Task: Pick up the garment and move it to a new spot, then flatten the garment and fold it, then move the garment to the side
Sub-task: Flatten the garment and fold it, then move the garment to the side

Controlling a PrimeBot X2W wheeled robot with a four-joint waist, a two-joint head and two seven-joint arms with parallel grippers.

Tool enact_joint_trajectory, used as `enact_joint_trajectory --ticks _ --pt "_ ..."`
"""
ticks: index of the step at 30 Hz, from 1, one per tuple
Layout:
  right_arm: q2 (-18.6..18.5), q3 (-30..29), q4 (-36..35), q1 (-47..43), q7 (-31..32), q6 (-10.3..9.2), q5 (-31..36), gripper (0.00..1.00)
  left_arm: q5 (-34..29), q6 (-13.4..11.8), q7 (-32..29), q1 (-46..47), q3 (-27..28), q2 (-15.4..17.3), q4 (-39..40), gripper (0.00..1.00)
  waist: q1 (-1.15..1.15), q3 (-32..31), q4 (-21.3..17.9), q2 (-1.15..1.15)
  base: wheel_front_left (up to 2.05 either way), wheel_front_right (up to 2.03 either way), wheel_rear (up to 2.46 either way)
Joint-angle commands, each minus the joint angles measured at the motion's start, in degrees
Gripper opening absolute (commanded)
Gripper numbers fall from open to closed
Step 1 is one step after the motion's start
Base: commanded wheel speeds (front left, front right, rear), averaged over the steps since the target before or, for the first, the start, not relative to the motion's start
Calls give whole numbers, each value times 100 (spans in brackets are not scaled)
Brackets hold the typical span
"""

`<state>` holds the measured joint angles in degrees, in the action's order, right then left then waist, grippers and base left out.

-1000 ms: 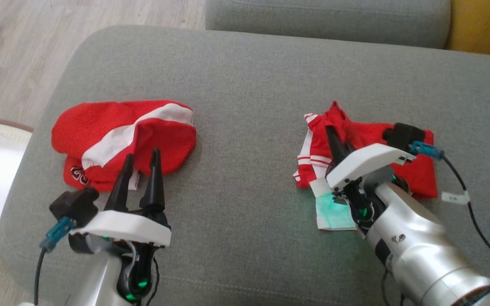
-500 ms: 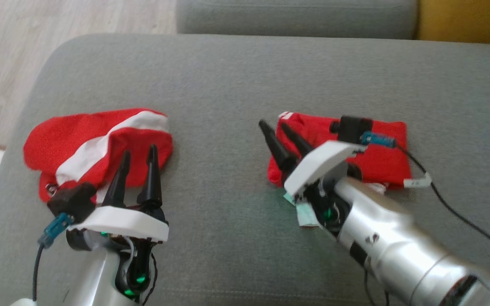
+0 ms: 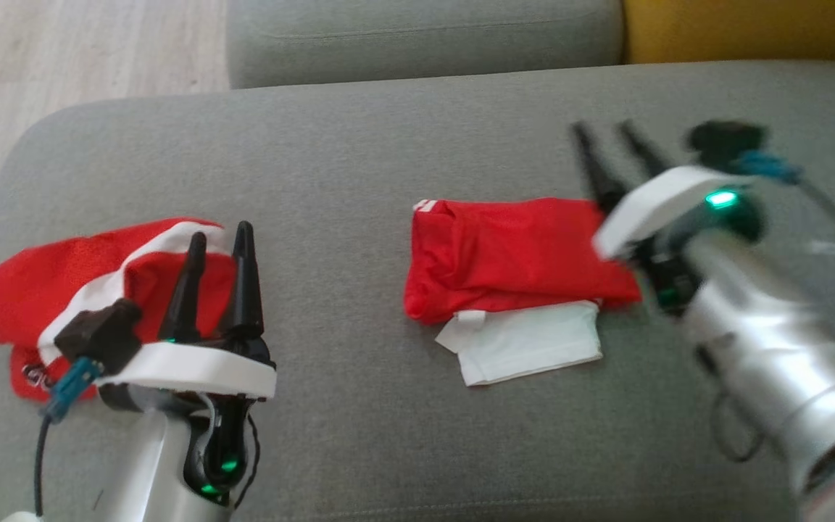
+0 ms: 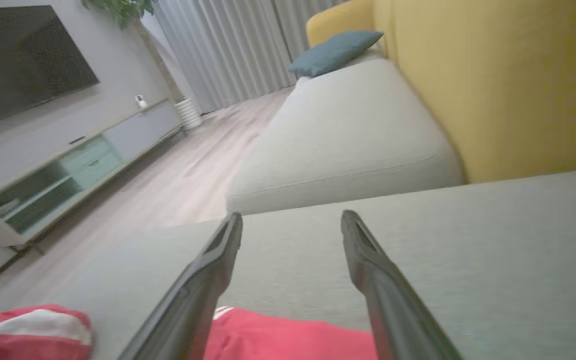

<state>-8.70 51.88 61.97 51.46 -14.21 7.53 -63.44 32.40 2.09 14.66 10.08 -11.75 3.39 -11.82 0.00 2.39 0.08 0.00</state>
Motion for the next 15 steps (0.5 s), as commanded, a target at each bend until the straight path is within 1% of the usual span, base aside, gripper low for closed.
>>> enact_joint_trajectory --ticks 1,4,8,11,15 --pt "-227 -274 -196 163 -77 -4 437 100 -53 8 33 254 272 31 227 100 0 2 -92 0 0 0 0" --pt "-498 -890 -530 -54 -77 -4 1194 100 -100 6 33 262 333 22 272 100 0 15 -195 0 0 0 0" --pt "-613 -2018 -1218 -609 -78 -4 2218 100 -275 31 33 271 435 11 355 100 0 44 -321 0 0 0 0" --pt "-505 -2831 -1855 -1182 -78 -4 3044 100 -506 79 33 251 491 2 409 100 0 49 -386 0 0 0 0" --pt "-176 -3671 -2659 -1986 -78 -4 4073 100 -912 135 33 142 569 -12 488 100 0 44 -423 0 0 0 0"
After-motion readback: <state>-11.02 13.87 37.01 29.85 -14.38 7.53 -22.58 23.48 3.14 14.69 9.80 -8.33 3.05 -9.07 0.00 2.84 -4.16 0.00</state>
